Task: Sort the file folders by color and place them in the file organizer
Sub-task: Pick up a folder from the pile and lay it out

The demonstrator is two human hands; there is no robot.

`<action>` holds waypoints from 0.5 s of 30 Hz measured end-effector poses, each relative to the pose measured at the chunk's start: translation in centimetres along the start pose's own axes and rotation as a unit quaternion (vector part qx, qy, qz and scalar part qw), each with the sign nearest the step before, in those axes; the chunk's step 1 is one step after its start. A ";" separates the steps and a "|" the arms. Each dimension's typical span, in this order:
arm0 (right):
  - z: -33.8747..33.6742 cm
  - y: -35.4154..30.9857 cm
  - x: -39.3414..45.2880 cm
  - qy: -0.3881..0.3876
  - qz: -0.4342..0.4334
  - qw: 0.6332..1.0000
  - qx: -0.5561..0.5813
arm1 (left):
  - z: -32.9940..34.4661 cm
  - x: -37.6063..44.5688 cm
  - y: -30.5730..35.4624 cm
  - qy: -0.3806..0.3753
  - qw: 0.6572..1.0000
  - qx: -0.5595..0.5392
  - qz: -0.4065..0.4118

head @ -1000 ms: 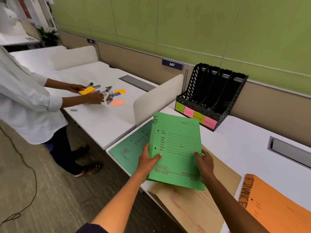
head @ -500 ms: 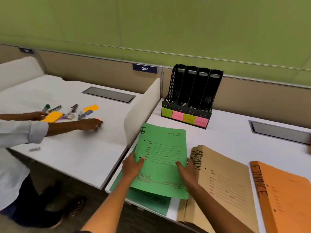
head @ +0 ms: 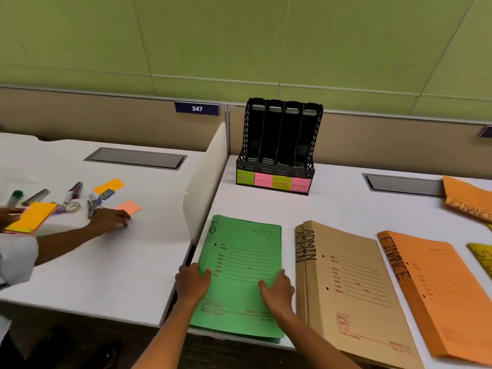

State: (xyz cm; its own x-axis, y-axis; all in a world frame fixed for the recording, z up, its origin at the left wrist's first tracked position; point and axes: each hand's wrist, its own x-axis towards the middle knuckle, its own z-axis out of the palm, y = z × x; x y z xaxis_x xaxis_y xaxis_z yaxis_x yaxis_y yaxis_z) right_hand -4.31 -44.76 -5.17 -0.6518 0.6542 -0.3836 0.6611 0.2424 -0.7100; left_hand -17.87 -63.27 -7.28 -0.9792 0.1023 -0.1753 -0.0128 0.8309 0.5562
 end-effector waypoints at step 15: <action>-1.2 0.1 -1.5 0.047 -0.149 0.986 -0.063 | 0.7 -4.7 4.1 0.050 0.994 0.055 0.075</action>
State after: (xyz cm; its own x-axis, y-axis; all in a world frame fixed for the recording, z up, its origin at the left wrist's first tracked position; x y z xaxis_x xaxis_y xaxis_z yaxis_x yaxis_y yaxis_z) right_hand -2.87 -44.87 -3.94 -0.7907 0.6025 -0.1090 0.4902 0.5162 -0.7023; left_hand -13.20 -59.93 -4.73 -0.9837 0.1795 -0.0131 0.1516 0.8655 0.4775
